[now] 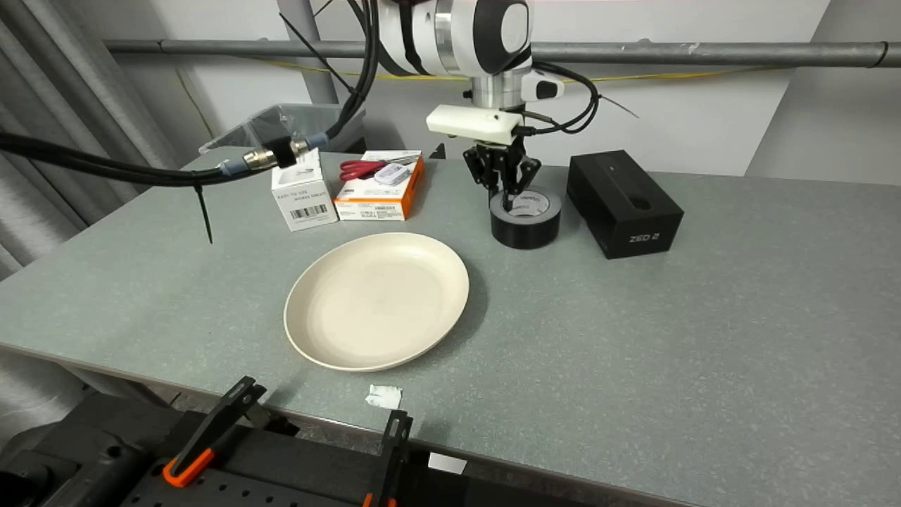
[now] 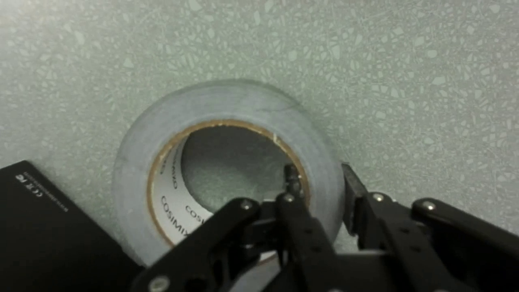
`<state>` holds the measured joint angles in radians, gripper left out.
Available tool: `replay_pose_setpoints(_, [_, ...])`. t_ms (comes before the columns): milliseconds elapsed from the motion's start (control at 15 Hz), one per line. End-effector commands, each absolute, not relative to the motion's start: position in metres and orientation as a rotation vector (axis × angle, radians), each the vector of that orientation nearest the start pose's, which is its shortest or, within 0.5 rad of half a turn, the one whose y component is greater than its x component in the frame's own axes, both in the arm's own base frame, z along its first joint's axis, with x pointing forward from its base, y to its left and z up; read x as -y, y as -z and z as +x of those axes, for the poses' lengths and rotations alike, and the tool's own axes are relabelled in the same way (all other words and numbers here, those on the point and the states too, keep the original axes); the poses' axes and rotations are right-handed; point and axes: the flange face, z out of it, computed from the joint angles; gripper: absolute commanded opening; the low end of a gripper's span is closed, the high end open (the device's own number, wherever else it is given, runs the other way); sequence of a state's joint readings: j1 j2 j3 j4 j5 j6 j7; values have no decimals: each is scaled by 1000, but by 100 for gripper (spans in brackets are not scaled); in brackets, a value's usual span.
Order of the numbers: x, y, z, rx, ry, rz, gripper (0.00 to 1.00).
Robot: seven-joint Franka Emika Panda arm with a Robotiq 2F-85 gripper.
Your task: Put the masking tape on the plate
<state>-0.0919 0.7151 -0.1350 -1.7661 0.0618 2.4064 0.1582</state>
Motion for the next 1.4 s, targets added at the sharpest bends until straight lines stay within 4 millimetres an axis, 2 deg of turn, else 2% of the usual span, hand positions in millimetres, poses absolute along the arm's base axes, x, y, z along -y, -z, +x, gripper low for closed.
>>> replay_pose_setpoints(0, [130, -189, 634, -614, -113, -3084, 6])
replay_pose_setpoints(267, [103, -239, 598, -457, -39, -3110, 6])
replay_pose_setpoints(600, [62, -269, 537, -87, 23, -3191, 6])
replay_pose_setpoints(800, [23, -266, 493, 110, 34, -3227, 6])
replay_pose_setpoints(1067, [-27, -249, 435, 355, -34, -3223, 6])
replay_pose_setpoints(1200, [-43, -238, 415, 418, -82, -3219, 6])
replay_pose_setpoints(1333, [-53, -230, 405, 457, -122, -3216, 6])
